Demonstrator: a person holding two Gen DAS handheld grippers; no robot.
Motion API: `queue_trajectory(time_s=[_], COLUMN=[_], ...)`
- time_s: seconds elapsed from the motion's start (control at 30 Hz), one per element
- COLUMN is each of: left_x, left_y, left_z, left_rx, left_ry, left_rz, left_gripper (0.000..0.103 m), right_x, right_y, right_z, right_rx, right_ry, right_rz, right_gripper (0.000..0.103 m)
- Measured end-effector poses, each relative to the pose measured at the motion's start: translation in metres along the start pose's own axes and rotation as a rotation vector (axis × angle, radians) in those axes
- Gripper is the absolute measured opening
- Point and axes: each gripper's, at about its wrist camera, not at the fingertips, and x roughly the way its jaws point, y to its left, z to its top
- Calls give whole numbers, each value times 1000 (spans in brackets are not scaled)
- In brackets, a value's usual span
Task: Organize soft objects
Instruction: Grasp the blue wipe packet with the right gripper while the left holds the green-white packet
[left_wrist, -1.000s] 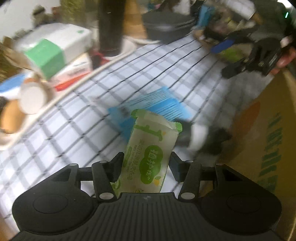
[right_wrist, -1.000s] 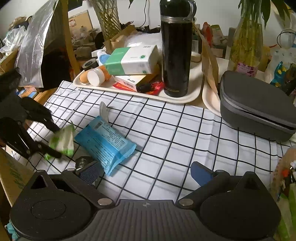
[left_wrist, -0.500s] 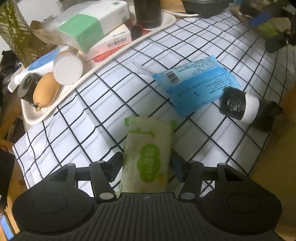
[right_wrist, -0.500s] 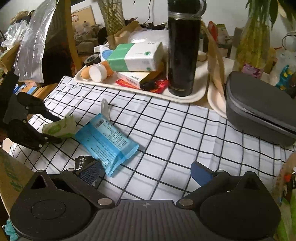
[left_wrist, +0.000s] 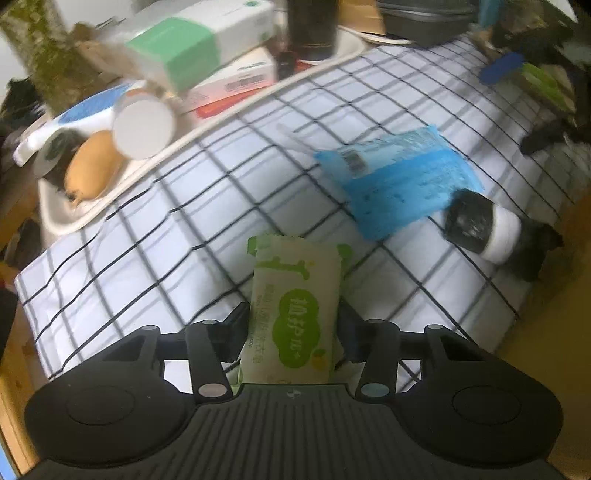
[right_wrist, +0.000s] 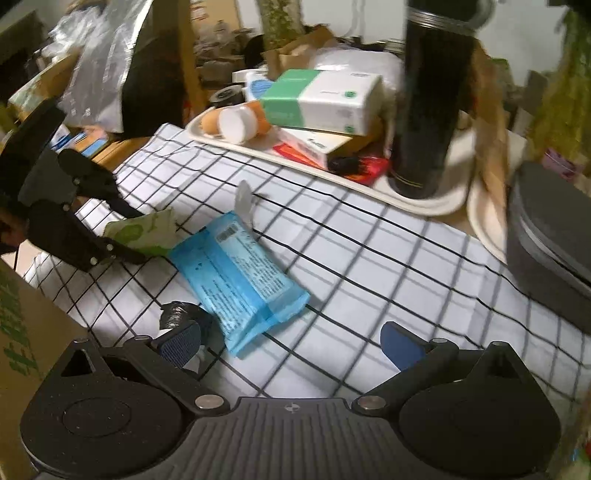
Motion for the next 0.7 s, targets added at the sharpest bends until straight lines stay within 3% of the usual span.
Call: queue_trajectory(time_s=[0.33, 0.53, 0.7], left_x=[-19, -23, -25], left_y=[17, 25, 31], left_z=[9, 12, 11], left_rx=[-120, -158, -180], left_ry=[-69, -94, -96], left_rz=[12, 13, 14], left_gripper=[48, 48, 48], right_x=[40, 62, 68], right_y=[-1, 19, 29], right_z=[3, 2, 5], right_rx=[-129, -292, -340], right_ry=[42, 91, 69], right_rz=[12, -16, 5], right_gripper=[102, 102, 102])
